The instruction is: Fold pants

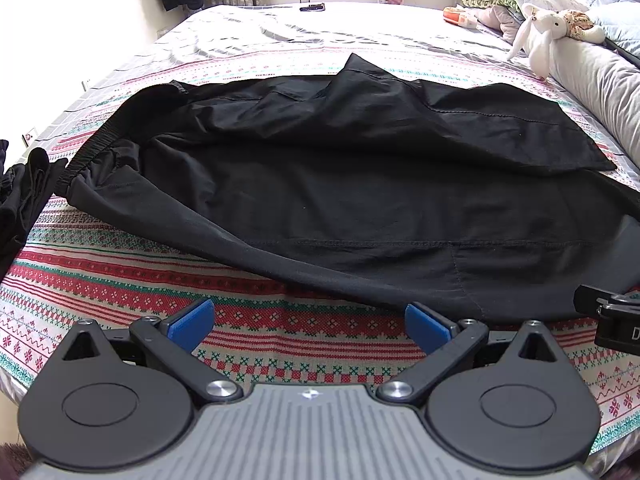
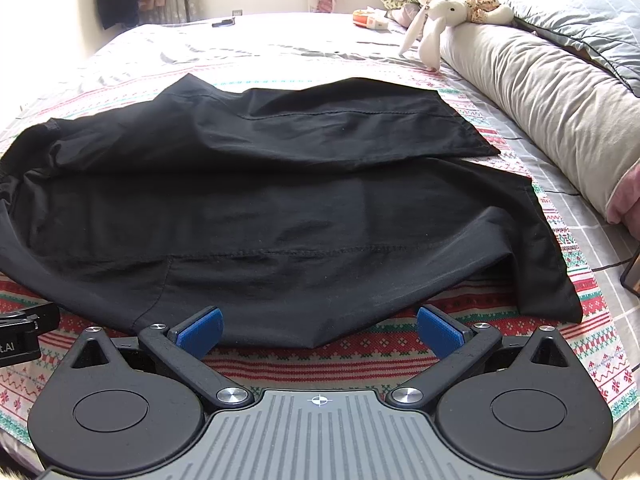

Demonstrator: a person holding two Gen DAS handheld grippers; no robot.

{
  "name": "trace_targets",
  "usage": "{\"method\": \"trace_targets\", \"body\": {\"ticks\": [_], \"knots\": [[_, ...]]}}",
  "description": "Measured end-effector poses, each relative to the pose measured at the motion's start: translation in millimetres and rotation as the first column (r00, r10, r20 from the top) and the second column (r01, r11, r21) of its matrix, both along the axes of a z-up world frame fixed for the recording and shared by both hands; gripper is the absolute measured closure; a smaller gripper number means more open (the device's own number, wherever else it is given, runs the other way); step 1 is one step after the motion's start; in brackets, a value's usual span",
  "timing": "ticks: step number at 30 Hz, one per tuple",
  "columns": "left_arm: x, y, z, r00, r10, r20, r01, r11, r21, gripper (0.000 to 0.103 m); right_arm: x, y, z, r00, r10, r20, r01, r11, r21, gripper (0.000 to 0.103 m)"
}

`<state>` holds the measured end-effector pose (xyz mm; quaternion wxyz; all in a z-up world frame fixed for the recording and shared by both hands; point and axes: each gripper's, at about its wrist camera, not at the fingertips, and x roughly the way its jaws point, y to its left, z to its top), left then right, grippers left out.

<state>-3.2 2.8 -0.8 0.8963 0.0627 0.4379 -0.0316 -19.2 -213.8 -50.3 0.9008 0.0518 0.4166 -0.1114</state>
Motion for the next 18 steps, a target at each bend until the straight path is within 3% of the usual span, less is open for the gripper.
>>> {"method": "trace_targets", "body": {"ticks": [18], "knots": [[-0.1,-1.2,-0.3,1.000,0.002,0.001,-0.002,1.000,0.003,0.000,-1.6,-0.4,0.6,1.000,-0.001,0.001,0.001,1.000,-0.001,0.000]]}}
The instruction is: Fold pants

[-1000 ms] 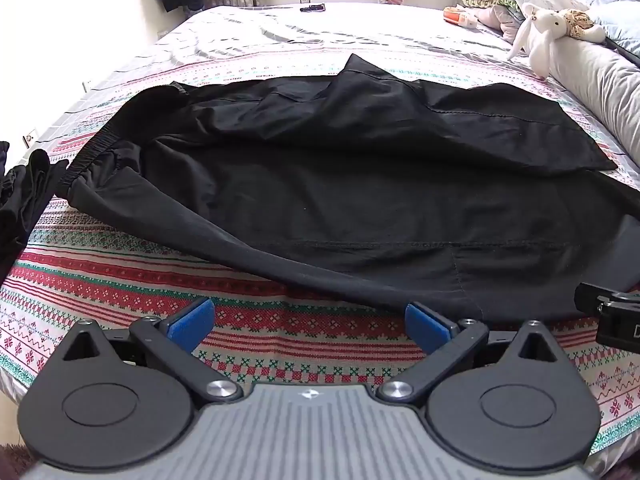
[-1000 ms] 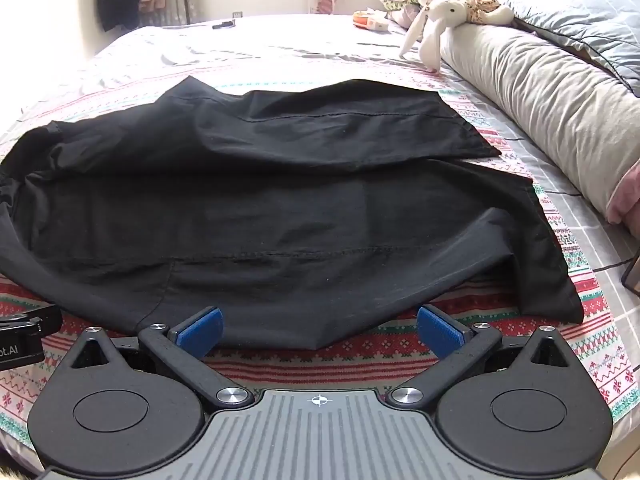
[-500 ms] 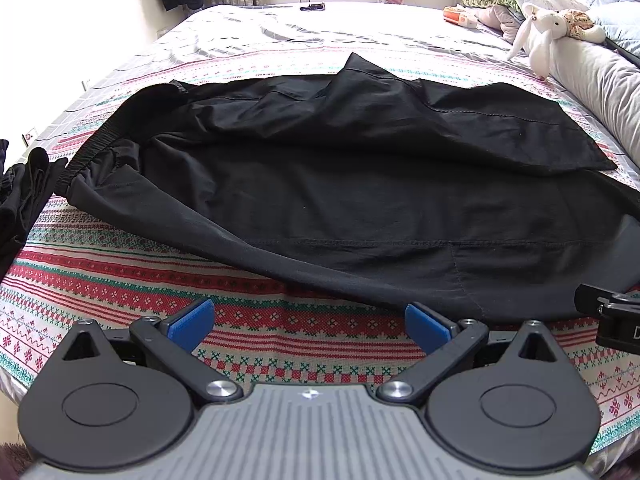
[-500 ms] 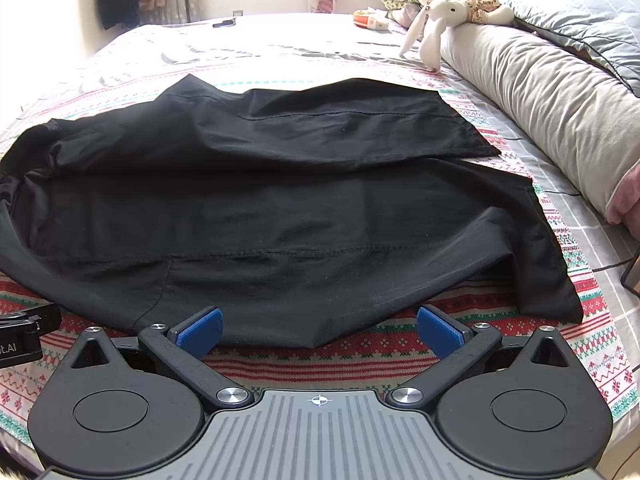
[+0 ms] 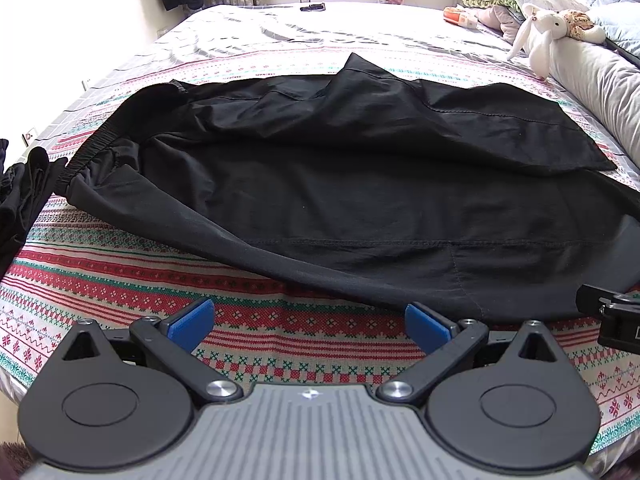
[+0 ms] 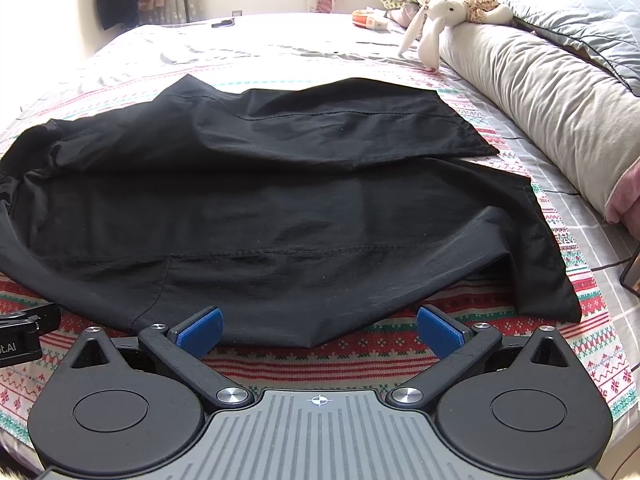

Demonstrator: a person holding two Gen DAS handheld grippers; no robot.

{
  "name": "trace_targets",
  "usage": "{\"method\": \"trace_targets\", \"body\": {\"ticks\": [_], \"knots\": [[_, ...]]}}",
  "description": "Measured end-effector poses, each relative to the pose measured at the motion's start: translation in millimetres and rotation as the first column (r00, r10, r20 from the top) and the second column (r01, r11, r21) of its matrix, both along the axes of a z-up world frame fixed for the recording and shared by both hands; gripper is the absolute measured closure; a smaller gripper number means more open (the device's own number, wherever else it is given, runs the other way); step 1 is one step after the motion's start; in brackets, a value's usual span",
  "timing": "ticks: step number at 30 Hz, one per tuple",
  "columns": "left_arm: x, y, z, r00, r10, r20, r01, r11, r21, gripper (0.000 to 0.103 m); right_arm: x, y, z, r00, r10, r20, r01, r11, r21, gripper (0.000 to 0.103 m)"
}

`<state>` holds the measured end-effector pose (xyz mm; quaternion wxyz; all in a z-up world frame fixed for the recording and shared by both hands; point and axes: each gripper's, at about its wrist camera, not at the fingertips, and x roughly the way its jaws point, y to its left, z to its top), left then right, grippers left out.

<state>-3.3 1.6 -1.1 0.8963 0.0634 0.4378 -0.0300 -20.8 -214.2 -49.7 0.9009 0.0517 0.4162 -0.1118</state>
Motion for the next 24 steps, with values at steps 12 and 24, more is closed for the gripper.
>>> {"method": "trace_targets", "body": {"ticks": [12,24], "knots": [[-0.5,-0.8,0.1,1.000,0.000,0.000,0.000,1.000,-0.001,0.000,0.8,0.7,-0.5,1.000,0.002,-0.004,-0.002,1.000,-0.002,0.000],[-0.4,-1.2,-0.1,1.000,-0.003,-0.001,0.003,1.000,-0.001,0.000,1.0,0.3,-0.1,1.000,0.002,-0.007,-0.002,1.000,0.000,0.000]]}}
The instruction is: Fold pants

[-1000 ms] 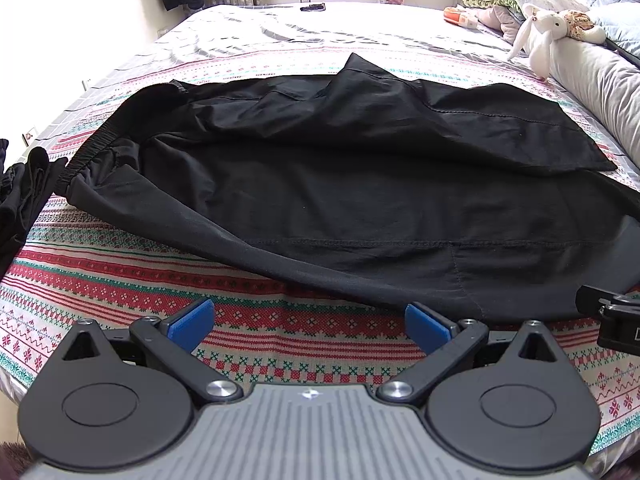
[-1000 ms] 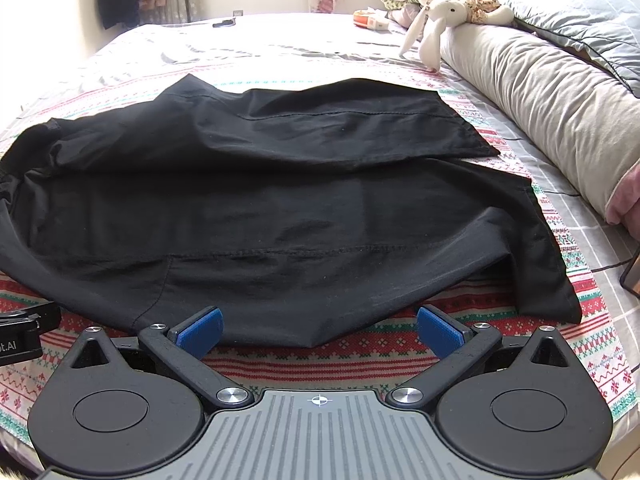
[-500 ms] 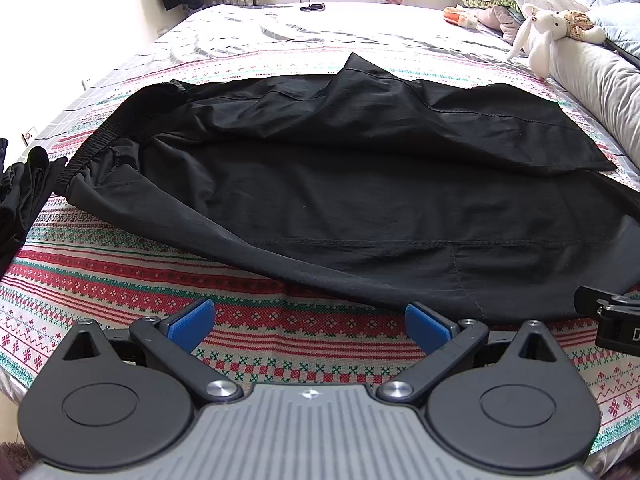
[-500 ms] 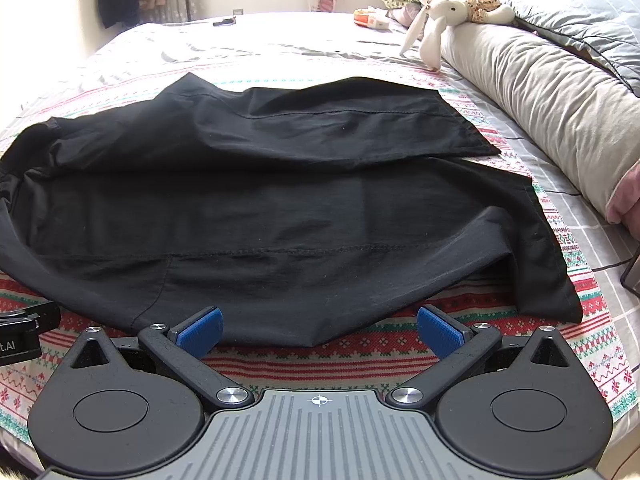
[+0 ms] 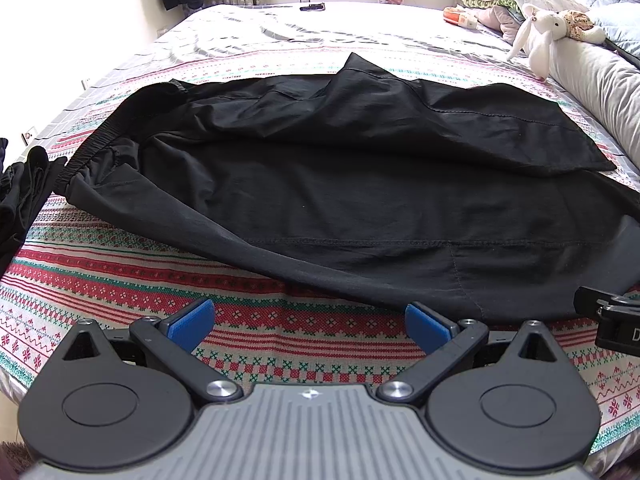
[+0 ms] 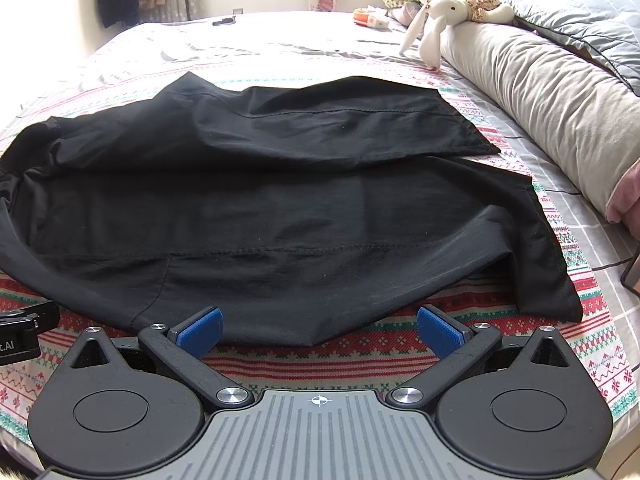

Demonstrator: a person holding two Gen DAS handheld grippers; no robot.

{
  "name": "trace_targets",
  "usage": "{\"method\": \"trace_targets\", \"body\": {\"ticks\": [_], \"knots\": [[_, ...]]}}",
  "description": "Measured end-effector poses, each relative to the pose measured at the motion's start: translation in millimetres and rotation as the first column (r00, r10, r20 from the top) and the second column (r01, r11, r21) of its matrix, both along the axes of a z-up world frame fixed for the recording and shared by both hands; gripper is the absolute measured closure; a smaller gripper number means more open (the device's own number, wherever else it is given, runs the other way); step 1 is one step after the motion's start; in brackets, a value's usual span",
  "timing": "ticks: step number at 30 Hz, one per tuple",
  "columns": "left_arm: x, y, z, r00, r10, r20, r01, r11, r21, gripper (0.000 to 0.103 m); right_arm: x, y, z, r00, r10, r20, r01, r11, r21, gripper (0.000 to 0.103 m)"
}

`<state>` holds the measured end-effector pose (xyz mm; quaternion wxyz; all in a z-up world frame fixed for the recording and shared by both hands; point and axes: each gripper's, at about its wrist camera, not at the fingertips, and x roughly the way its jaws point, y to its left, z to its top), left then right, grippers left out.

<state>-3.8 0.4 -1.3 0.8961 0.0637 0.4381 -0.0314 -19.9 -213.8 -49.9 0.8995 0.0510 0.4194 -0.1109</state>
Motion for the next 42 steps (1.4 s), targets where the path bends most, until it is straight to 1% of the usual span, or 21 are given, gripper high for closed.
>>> {"method": "trace_targets", "body": {"ticks": [42], "knots": [[1.2,3.7,-2.3,1.000,0.006,0.002,-0.006,1.000,0.001,0.000,0.1,2.7,-4.0,1.000,0.012,-0.001,-0.012,1.000,-0.003,0.000]]}}
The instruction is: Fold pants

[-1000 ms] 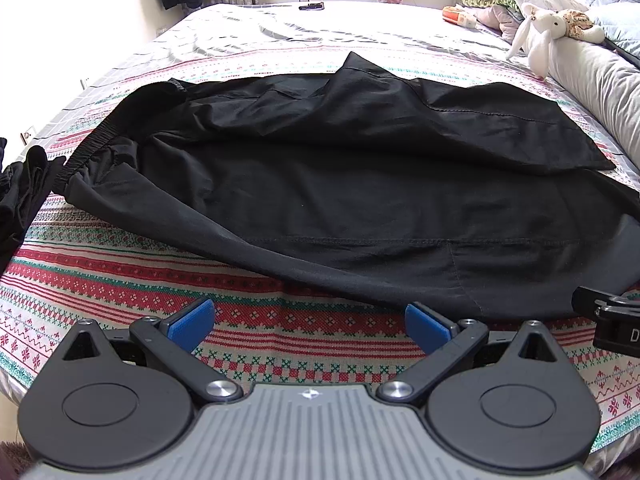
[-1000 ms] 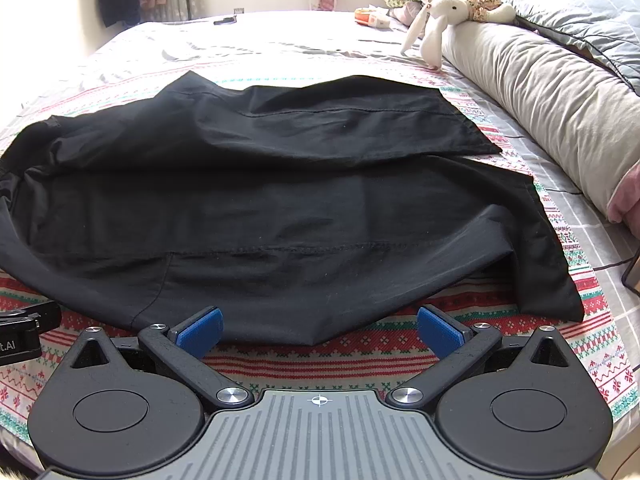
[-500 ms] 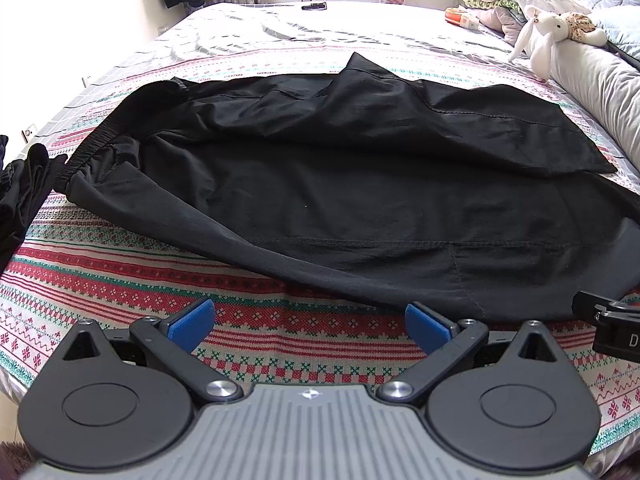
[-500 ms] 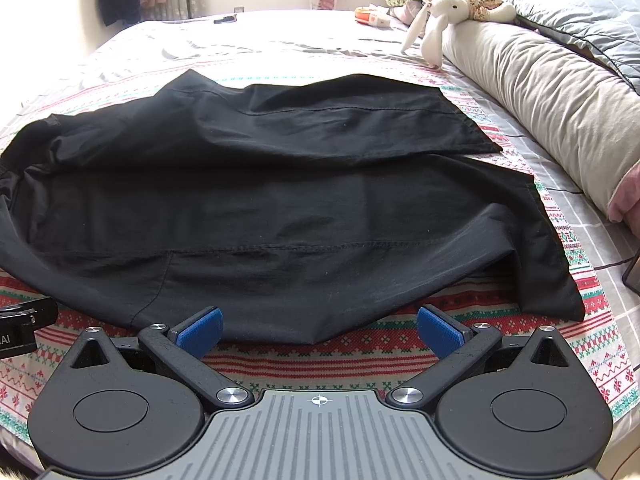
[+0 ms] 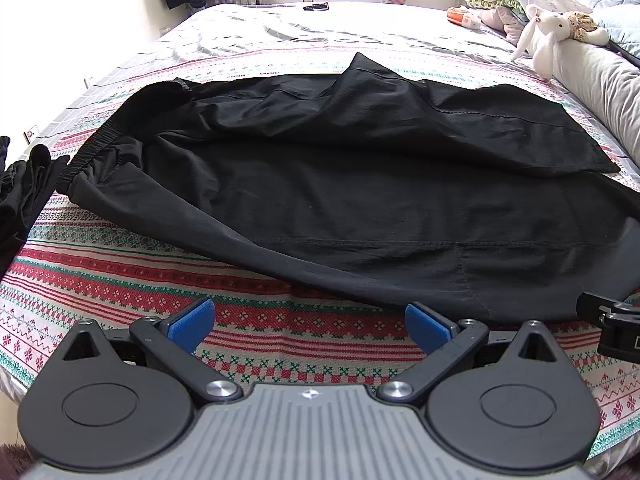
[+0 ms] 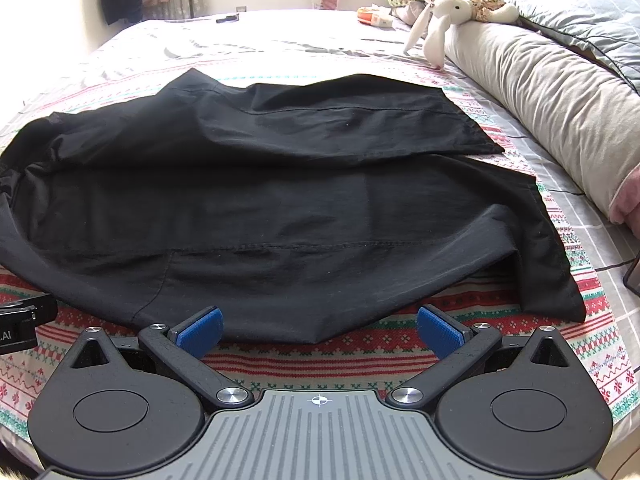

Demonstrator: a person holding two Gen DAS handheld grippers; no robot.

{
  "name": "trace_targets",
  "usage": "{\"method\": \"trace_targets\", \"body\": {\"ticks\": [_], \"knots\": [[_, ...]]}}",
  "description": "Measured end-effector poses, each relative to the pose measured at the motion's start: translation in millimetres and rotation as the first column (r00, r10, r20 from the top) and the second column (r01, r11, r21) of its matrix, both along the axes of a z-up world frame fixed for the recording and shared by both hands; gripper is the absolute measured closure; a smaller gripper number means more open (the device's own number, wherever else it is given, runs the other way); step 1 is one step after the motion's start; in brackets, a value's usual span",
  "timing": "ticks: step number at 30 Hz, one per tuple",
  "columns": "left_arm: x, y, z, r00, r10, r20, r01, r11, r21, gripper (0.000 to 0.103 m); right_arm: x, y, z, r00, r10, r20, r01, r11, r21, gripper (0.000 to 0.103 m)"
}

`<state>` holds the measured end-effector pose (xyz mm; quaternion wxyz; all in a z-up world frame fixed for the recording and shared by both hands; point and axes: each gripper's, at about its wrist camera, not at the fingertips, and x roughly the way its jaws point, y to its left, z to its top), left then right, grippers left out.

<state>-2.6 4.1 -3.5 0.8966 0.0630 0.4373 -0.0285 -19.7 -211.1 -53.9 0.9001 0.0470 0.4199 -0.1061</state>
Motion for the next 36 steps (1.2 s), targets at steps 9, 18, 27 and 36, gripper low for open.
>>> {"method": "trace_targets", "body": {"ticks": [9,18,27,36], "knots": [[12,29,8,0.993,0.069,0.097,-0.066,0.997,-0.026,0.000,6,11,8,0.990,0.091,0.109,-0.096,0.994,0.043,0.000],[66,98,23,0.989,0.143,0.024,-0.142,0.989,-0.026,0.000,31,49,16,0.937,0.324,0.128,-0.332,0.942,0.046,0.000],[116,213,-14,0.917,0.396,-0.054,-0.395,0.874,-0.283,0.000,51,93,1,0.905,0.420,0.072,-0.425,0.899,0.104,0.000],[135,284,-48,0.866,0.498,-0.052,-0.443,0.713,-0.544,0.017,48,159,-26,0.801,0.595,0.067,-0.580,0.799,-0.156,0.024]]}}
